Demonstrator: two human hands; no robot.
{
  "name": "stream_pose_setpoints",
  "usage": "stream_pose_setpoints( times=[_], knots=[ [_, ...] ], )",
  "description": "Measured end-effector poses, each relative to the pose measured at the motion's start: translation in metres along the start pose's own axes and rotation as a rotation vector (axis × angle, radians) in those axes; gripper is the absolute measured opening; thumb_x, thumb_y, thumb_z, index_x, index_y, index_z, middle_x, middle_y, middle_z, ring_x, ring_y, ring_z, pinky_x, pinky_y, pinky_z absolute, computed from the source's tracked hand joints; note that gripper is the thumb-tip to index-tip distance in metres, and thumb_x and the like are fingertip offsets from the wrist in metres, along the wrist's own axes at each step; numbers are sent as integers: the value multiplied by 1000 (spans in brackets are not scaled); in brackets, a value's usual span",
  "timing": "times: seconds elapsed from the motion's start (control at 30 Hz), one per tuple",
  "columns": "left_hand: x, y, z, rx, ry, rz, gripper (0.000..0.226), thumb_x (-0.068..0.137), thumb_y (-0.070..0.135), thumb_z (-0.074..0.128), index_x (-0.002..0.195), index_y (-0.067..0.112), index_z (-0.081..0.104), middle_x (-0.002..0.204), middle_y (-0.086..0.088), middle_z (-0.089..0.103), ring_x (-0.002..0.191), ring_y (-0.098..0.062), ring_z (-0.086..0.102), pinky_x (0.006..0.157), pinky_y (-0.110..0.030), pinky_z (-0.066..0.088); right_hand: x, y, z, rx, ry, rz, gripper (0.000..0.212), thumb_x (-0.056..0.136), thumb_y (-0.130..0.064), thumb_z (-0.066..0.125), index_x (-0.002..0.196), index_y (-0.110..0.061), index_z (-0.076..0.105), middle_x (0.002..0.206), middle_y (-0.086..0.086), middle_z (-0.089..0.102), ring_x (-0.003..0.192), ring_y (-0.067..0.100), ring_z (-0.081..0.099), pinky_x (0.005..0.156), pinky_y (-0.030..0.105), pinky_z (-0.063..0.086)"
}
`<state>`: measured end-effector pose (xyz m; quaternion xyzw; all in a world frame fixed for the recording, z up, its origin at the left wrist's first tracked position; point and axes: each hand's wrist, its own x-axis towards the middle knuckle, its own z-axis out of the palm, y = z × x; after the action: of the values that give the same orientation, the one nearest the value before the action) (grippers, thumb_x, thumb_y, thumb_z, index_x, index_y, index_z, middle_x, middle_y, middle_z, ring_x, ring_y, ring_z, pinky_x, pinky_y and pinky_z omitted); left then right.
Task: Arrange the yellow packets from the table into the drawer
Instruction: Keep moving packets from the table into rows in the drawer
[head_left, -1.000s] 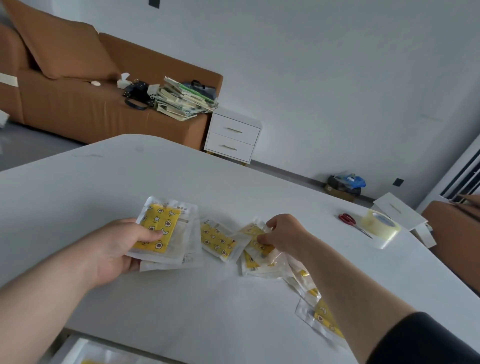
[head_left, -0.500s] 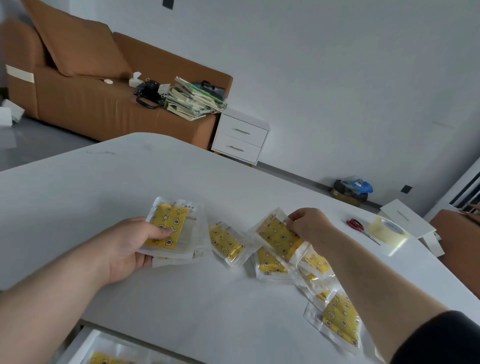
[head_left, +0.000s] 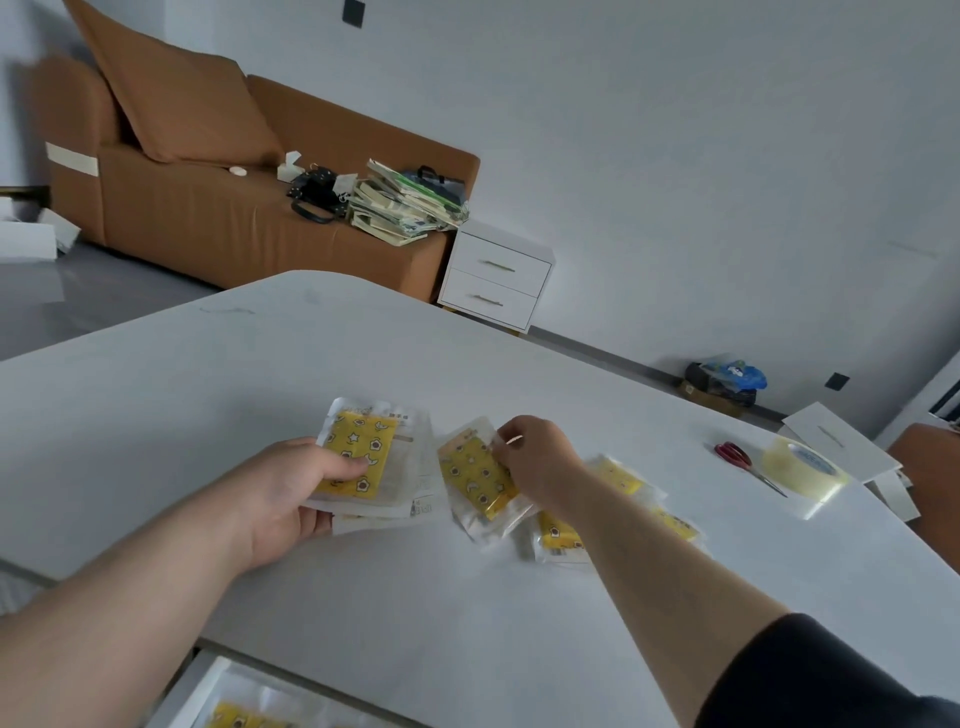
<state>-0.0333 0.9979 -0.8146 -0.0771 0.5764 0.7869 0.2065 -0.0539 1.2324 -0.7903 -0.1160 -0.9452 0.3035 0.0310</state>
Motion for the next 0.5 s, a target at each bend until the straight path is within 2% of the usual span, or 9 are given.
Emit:
stream_pose_setpoints(
  times=[0.07, 0.13, 0.2, 0.23, 0.3, 0.4, 0.5],
  knots=[
    [1, 0, -1, 19, -2, 4, 21, 87, -2, 57, 106, 4, 64, 82, -14, 75, 64, -26, 72, 55, -32, 57, 0, -1, 4, -84, -12, -39, 21, 96, -24, 51, 107, -14, 66, 102, 3, 66, 93, 24, 61, 78, 33, 51],
    [2, -1, -1, 24, -6, 1, 23, 87, -2, 57, 109, 4, 64, 87, -15, 74, 68, -27, 72, 60, -34, 58, -2, -2, 2, -166, -53, -40, 36, 93, -39, 55, 116, -13, 64, 113, 3, 66, 104, 24, 60, 88, 34, 49],
    [3, -1, -2, 14, -7, -2, 22, 88, -3, 56, 107, 4, 64, 83, -15, 74, 64, -26, 72, 54, -32, 59, -6, -5, -1, -316, -148, -21, 65, 83, -56, 62, 129, -10, 55, 127, 4, 59, 117, 24, 55, 95, 35, 45],
    [3, -1, -2, 7, -6, -5, 21, 88, -4, 56, 107, 4, 63, 81, -14, 75, 63, -25, 72, 51, -31, 58, -8, -7, -1, -370, -192, -5, 73, 79, -59, 65, 130, -8, 53, 129, 6, 57, 117, 24, 54, 96, 35, 45],
    [3, -1, -2, -4, 1, -8, 22, 88, -4, 56, 107, 3, 63, 81, -14, 75, 62, -25, 72, 50, -31, 58, -10, -8, 0, -366, -229, 27, 71, 75, -56, 71, 123, -6, 55, 123, 7, 59, 111, 25, 57, 91, 36, 47],
    [2, 0, -3, 16, 13, -6, 25, 88, -3, 57, 112, 1, 62, 90, -16, 74, 69, -27, 71, 57, -32, 58, -8, -7, 5, -239, -220, 32, 55, 68, -49, 78, 101, -6, 66, 104, 11, 70, 88, 22, 65, 80, 36, 53],
    [1, 0, -3, 28, 17, -12, 29, 87, -2, 58, 115, 0, 61, 96, -19, 73, 71, -29, 71, 58, -33, 59, -8, -4, 8, -140, -195, 17, 49, 64, -44, 82, 98, -15, 62, 94, 2, 67, 80, 15, 64, 75, 35, 56]
  ],
)
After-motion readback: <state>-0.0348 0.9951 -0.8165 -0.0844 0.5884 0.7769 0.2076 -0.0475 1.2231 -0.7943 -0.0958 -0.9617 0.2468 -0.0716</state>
